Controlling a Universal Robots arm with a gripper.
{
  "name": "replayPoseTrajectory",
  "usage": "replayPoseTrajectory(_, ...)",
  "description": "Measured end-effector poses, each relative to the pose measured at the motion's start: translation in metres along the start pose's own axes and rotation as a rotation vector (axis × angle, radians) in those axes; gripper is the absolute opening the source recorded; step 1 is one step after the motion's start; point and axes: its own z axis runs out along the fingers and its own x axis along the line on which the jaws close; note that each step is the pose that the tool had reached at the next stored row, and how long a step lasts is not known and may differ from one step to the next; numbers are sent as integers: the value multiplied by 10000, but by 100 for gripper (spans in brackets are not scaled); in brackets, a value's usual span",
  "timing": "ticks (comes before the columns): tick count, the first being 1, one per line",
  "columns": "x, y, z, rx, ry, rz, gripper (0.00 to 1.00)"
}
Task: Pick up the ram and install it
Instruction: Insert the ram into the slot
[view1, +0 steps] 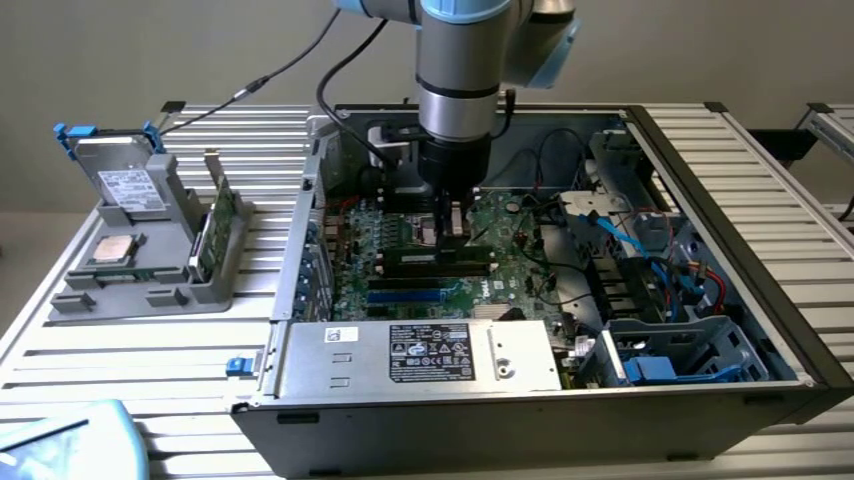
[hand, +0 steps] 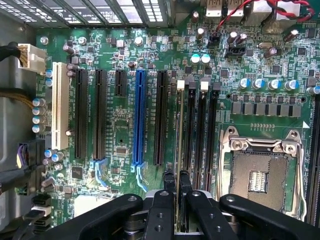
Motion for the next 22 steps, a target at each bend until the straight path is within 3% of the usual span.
replayPoseTrajectory(8,2,0,31,-1,-36,-1,15)
replayPoseTrajectory(22,25,8,47,6,-183,-5,15)
